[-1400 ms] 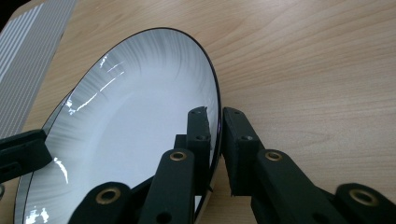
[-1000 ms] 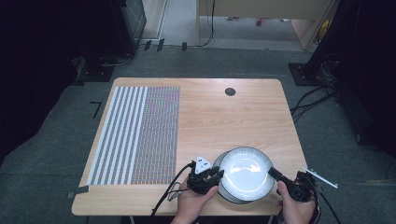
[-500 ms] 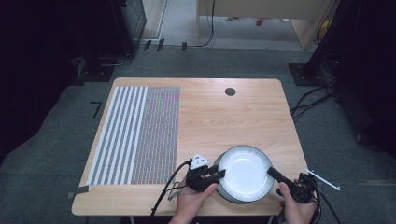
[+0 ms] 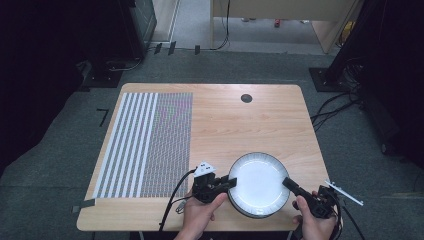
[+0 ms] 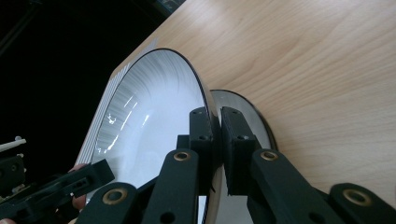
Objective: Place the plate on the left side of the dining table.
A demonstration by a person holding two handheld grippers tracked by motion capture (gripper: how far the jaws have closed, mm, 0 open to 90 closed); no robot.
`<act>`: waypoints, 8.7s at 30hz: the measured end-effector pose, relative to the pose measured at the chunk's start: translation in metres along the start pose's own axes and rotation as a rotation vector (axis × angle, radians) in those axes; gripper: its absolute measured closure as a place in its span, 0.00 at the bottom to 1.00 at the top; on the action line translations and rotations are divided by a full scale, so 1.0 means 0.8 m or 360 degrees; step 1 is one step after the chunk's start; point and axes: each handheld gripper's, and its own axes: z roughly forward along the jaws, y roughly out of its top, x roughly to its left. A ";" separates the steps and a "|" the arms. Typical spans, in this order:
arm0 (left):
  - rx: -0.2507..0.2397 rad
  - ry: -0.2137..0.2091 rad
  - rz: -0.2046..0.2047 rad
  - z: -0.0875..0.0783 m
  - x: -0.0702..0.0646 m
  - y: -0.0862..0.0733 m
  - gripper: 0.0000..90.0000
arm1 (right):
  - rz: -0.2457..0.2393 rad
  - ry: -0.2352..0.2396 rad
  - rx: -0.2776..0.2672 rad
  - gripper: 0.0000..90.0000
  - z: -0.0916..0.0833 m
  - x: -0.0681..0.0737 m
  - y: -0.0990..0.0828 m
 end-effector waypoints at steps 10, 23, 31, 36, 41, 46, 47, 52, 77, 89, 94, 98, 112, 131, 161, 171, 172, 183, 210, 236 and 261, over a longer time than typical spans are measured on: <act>-0.0083 0.0123 0.0033 -0.037 0.011 0.013 0.85 | -0.0133 0.0037 -0.0014 0.94 0.021 0.051 0.004; -0.0173 0.0205 -0.0007 -0.089 0.043 0.032 0.85 | -0.0209 0.0111 0.0042 0.94 0.066 0.107 0.011; -0.0228 0.0247 -0.0034 -0.116 0.061 0.042 0.86 | -0.0237 0.0148 0.0069 0.94 0.087 0.133 0.014; -0.0249 0.0290 -0.0037 -0.133 0.071 0.050 0.86 | -0.0245 0.0177 0.0095 0.94 0.105 0.151 0.016; -0.0265 0.0310 -0.0049 -0.143 0.079 0.055 0.86 | -0.0244 0.0197 0.0114 0.94 0.116 0.161 0.016; -0.0280 0.0336 -0.0068 -0.155 0.089 0.059 0.86 | -0.0251 0.0216 0.0140 0.94 0.130 0.173 0.016; -0.0282 0.0341 -0.0071 -0.157 0.091 0.060 0.86 | -0.0251 0.0218 0.0145 0.94 0.133 0.175 0.016; -0.0288 0.0371 -0.0090 -0.168 0.103 0.063 0.87 | -0.0250 0.0229 0.0174 0.94 0.149 0.186 0.013; -0.0379 0.0526 -0.0175 -0.228 0.166 0.082 0.88 | -0.0280 0.0323 0.0319 0.94 0.238 0.249 0.005; -0.0378 0.0627 -0.0235 -0.241 0.206 0.096 0.89 | -0.0245 0.0339 0.0368 0.95 0.289 0.267 -0.004; -0.0365 0.0672 -0.0280 -0.241 0.229 0.098 0.89 | -0.0212 0.0328 0.0397 0.95 0.322 0.270 -0.013; -0.0345 0.0697 -0.0320 -0.238 0.250 0.100 0.89 | -0.0214 0.0307 0.0414 0.95 0.337 0.273 -0.016; -0.0294 0.0770 -0.0406 -0.210 0.296 0.101 0.89 | -0.0171 0.0197 0.0446 0.95 0.388 0.263 -0.028; -0.0179 0.0833 -0.0538 -0.171 0.346 0.090 0.89 | -0.0070 0.0042 0.0527 0.96 0.445 0.227 -0.048; -0.0099 0.0865 -0.0610 -0.176 0.380 0.092 0.88 | -0.0047 -0.0022 0.0548 0.95 0.469 0.245 -0.064; -0.0084 0.0888 -0.0594 -0.175 0.379 0.092 0.87 | -0.0093 -0.0015 0.0540 0.95 0.469 0.245 -0.065; -0.0082 0.0893 -0.0587 -0.174 0.378 0.092 0.87 | -0.0097 -0.0013 0.0541 0.94 0.470 0.245 -0.065; -0.0077 0.0907 -0.0542 -0.174 0.376 0.092 0.87 | -0.0171 -0.0001 0.0536 0.88 0.467 0.246 -0.064; -0.0324 0.0734 -0.0171 -0.216 0.313 0.102 0.47 | -0.0693 0.0110 0.0412 0.38 0.404 0.278 -0.029; -0.0345 0.0534 0.0172 -0.225 0.210 0.065 0.17 | -0.0877 0.0088 0.0258 0.29 0.254 0.236 0.024; -0.0417 0.0535 0.0183 -0.262 0.203 0.010 0.17 | -0.0895 0.0051 0.0132 0.31 0.140 0.107 0.053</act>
